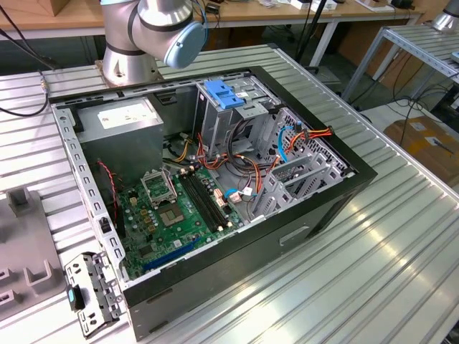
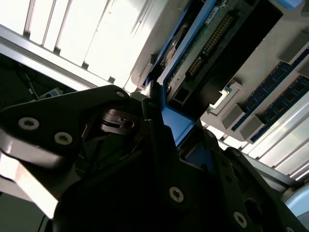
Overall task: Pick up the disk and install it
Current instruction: 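Pick up the disk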
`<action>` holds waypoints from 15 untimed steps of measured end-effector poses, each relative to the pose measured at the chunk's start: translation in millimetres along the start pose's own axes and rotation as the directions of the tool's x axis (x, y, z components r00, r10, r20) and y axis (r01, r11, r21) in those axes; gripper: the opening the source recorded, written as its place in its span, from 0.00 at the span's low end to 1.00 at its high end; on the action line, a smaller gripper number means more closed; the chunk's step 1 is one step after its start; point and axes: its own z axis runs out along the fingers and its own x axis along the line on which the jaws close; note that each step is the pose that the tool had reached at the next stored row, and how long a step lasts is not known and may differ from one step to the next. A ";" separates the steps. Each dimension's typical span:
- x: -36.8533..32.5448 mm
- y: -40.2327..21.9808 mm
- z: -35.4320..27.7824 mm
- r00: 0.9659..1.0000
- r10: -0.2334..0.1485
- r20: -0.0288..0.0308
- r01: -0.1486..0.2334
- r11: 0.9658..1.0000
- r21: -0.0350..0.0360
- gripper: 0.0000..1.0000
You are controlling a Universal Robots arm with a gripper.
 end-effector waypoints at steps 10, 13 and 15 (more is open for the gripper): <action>0.0 0.0 0.0 1.000 0.009 0.000 -0.009 1.000 0.000 0.37; 0.0 0.0 0.0 1.000 0.009 0.000 -0.009 1.000 0.000 0.37; 0.0 0.0 0.0 1.000 0.009 0.000 -0.009 1.000 0.000 0.37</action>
